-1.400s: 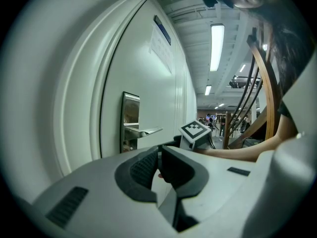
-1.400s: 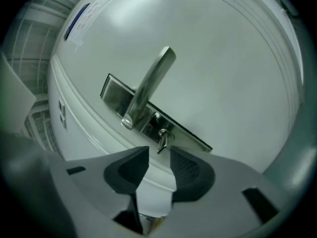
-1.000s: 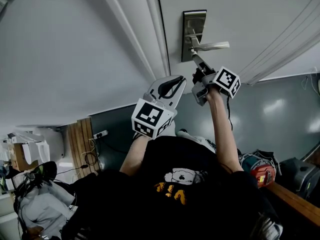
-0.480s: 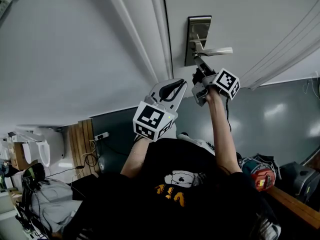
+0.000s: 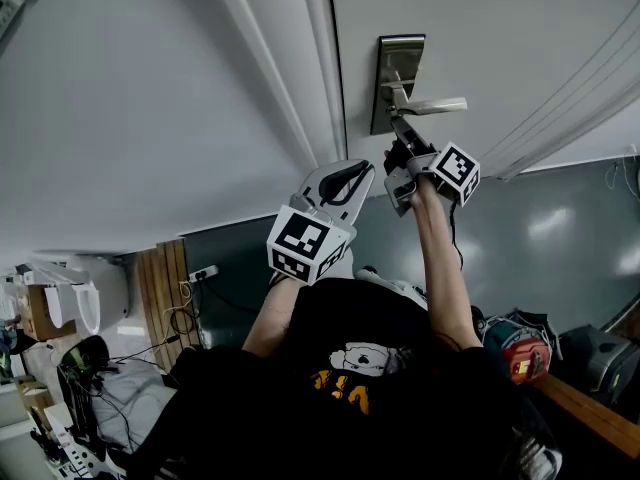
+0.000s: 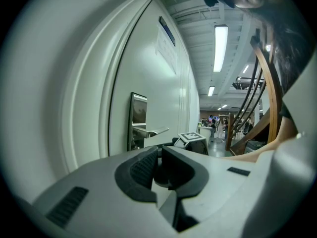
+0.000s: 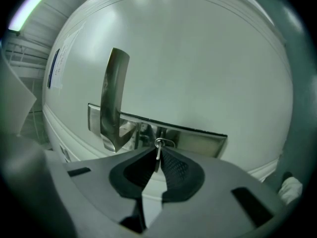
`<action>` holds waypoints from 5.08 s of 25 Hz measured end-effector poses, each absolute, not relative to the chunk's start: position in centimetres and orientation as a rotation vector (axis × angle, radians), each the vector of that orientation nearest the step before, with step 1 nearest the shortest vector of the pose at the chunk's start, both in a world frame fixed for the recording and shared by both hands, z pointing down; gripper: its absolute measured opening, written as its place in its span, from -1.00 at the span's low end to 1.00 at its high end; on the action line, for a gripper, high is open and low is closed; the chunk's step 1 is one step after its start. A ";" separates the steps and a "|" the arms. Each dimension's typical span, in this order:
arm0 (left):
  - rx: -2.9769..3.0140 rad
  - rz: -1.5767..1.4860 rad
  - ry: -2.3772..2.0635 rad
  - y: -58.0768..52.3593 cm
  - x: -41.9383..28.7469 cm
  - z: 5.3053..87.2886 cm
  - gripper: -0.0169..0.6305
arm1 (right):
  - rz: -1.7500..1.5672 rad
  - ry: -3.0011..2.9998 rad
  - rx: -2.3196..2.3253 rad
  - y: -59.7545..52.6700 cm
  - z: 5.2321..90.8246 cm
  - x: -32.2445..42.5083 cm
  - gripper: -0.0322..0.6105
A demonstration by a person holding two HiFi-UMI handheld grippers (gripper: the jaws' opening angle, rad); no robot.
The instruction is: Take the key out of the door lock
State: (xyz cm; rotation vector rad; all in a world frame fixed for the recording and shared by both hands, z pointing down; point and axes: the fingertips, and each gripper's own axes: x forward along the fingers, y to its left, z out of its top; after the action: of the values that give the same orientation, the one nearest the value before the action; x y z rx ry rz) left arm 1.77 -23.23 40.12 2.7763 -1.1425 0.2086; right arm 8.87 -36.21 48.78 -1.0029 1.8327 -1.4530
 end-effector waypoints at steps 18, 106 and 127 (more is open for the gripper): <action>2.759 0.199 -1.181 -22.8 0.7 39.9 -0.86 | -1.493 1.731 -1.011 -35.8 48.8 9.0 -0.83; 2.705 0.244 -1.102 -4.9 -6.9 43.8 -0.86 | -1.367 2.095 -1.065 -7.6 46.3 2.2 -0.84; 2.745 0.208 -1.115 -0.6 -8.0 42.1 -0.86 | -1.301 2.169 -1.050 -3.3 44.6 0.5 -0.84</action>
State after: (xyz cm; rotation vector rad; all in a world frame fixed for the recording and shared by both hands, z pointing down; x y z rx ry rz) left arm -7.97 -0.57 42.11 2.7448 -1.1154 0.2084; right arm 0.46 -3.28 44.58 -1.0501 2.1694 -1.3011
